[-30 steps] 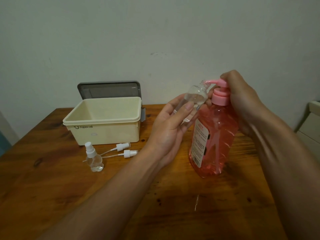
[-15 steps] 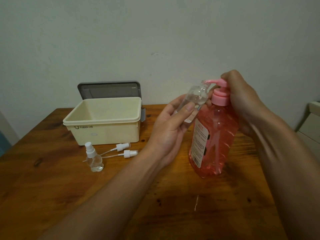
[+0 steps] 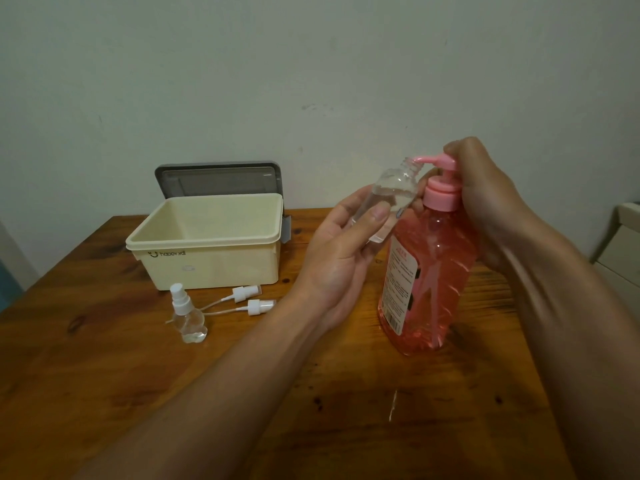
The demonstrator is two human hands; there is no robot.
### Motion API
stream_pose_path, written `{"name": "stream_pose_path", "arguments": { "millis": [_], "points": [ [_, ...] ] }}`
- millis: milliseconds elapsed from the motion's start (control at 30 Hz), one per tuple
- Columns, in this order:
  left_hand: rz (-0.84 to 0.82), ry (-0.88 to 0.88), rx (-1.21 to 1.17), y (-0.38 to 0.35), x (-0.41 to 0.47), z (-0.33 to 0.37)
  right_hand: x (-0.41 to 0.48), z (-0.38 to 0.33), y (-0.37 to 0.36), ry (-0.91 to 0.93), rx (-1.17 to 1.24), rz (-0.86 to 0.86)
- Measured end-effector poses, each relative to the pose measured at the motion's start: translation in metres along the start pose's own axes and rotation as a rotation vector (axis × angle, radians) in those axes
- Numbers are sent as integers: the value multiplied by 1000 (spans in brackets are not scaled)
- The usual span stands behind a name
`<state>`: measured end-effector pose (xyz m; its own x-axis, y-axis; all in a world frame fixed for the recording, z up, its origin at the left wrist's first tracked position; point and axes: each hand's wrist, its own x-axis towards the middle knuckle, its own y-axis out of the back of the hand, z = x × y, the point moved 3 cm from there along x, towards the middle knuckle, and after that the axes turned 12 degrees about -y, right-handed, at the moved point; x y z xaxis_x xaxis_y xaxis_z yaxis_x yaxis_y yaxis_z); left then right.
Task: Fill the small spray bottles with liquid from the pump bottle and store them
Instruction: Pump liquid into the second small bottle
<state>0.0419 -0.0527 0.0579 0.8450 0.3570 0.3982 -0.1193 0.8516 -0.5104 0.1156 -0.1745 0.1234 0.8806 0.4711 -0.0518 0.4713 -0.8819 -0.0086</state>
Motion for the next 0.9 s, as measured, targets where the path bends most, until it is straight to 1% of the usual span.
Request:
{"name": "stream_pose_path", "arguments": {
  "millis": [167,367,667,900],
  "points": [
    [1,-3,35,1,-1,-1,0,2,1,-2,16,7],
    [-17,-19,23,-1,0,4,-3,-1,-3,-7,29,-43],
    [19,-5,5,1,0,1,-1,0,0,-5,26,11],
    [-4,-7,3,1,1,1,-2,0,-3,-22,34,-49]
  ]
}}
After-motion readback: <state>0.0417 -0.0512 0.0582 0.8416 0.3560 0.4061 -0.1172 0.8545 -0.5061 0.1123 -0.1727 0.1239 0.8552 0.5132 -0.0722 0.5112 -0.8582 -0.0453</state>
